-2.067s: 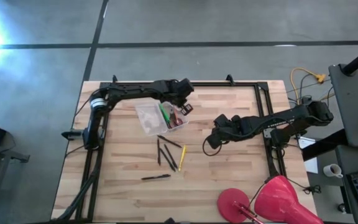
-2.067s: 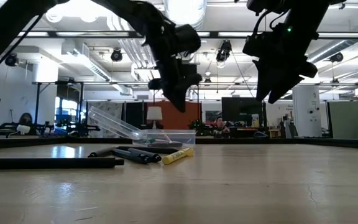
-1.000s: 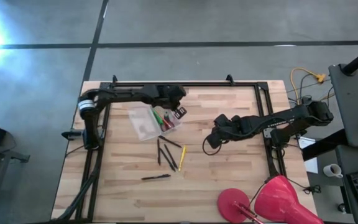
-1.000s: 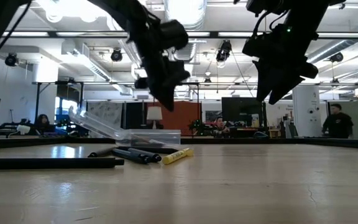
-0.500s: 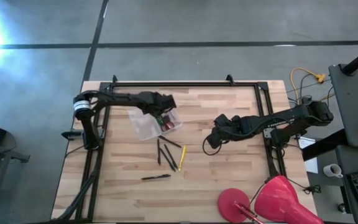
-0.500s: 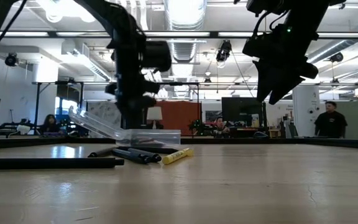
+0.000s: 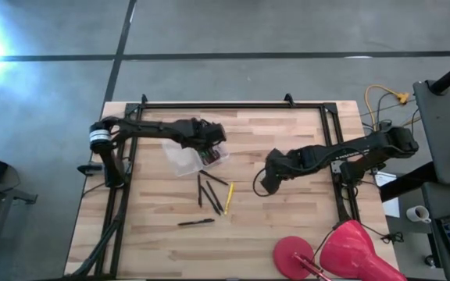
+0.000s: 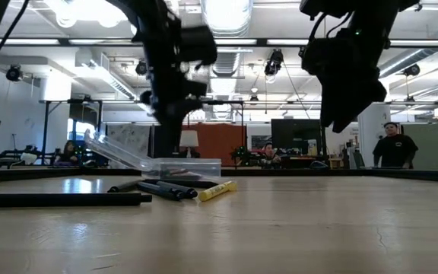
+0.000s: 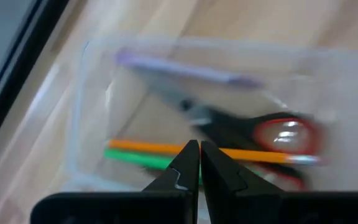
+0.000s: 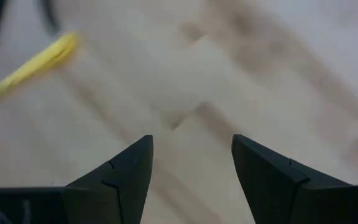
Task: Pick & place school supplies into a supply box
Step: Put the yellow pen into the transparent supply box
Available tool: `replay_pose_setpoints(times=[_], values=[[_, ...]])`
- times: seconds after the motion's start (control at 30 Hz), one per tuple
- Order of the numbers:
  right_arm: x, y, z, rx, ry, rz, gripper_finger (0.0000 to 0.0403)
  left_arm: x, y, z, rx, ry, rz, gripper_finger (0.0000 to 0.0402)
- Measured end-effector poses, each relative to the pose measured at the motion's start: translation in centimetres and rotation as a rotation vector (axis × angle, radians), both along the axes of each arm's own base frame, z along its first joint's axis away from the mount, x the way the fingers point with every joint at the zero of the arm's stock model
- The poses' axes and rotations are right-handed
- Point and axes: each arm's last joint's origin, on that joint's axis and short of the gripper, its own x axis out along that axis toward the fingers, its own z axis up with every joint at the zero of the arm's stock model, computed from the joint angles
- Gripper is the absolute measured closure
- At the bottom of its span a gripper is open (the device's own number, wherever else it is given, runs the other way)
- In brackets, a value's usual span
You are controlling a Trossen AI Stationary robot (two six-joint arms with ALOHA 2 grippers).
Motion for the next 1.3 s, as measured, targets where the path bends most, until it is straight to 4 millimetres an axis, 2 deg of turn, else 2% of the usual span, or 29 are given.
replay_pose_setpoints(times=[0.07,0.2,0.3,0.5,0.63,0.8,1.0,1.17,1.3], values=[[0.3,0.2,-0.2,0.043,-0.001,0.087,0.0193,0.5,-1.4,1.2,0.012,-0.03,-0.068,0.0401],[1.2,0.4,-1.0,0.011,0.007,0.221,0.0193,0.7,-4.5,3.3,0.032,-0.083,-0.188,0.0401],[1.9,0.3,-1.3,-0.043,0.03,0.3,0.0193,0.2,-6.8,4.3,0.022,-0.123,-0.222,0.0401],[4.3,0.8,-0.8,-0.067,0.017,0.38,0.0193,-2.0,-11.4,5.9,-0.063,-0.236,-0.166,0.0402],[6.7,2.0,-0.5,-0.098,0.002,0.694,0.0193,-3.3,-14.4,6.6,-0.122,-0.298,-0.169,0.0402],[9.5,3.3,-1.6,-0.222,0.059,1.093,0.0193,-4.4,-17.4,6.9,-0.182,-0.336,-0.172,0.0402],[12.1,4.3,-3.8,-0.24,0.192,1.301,0.0193,-5.6,-19.4,6.7,-0.244,-0.34,-0.106,0.0402],[14.4,4.8,-5.3,-0.304,0.239,1.487,0.0184,-7.5,-19.5,6.8,-0.262,-0.344,-0.037,0.0402],[15.9,4.8,-5.0,-0.38,0.258,1.54,0.0169,-9.7,-19.1,7.0,-0.278,-0.399,0.026,0.0402]])
